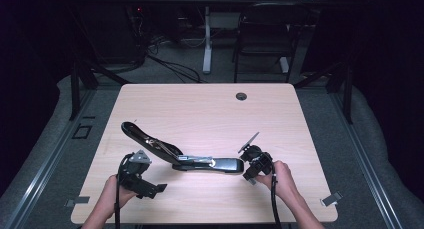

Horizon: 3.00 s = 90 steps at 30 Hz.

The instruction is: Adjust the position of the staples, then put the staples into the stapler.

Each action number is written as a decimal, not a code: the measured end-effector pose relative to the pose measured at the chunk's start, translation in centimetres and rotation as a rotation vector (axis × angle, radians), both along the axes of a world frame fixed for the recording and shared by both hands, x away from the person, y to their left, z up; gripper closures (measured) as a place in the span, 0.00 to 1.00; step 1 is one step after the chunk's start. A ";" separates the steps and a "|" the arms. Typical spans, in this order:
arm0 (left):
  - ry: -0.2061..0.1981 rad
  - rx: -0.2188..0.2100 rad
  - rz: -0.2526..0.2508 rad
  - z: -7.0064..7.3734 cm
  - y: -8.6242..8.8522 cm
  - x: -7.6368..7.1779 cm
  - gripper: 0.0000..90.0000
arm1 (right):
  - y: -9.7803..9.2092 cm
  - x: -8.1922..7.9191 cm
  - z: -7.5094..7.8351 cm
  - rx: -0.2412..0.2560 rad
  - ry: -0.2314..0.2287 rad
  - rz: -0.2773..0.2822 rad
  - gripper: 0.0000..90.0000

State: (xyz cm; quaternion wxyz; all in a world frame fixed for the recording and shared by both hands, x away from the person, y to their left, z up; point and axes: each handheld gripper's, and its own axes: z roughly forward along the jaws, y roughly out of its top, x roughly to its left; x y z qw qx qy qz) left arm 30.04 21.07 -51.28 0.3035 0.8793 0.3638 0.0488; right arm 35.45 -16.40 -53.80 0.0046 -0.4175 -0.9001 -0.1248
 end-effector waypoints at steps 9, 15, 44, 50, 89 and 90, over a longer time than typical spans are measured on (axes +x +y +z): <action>0.003 0.002 -0.002 0.0 0.0 0.0 0.00 | 0.1 0.1 0.0 -0.026 0.011 0.015 0.86; -0.001 0.004 -0.001 0.0 0.0 0.0 0.00 | 0.1 0.2 -0.2 -0.032 0.012 0.017 0.87; -0.012 0.004 0.002 0.1 -0.1 0.5 0.00 | -1.8 0.1 1.7 0.033 -0.057 -0.022 0.87; -0.012 0.006 0.002 0.0 -0.1 0.6 0.00 | -2.1 0.2 1.9 0.050 -0.067 -0.023 0.87; -0.022 -0.033 0.102 0.5 1.0 1.4 0.00 | -1.1 0.0 4.3 0.136 -0.263 0.087 0.87; -0.016 -0.028 0.102 0.4 1.0 1.4 0.00 | -1.0 0.1 4.4 0.137 -0.270 0.088 0.87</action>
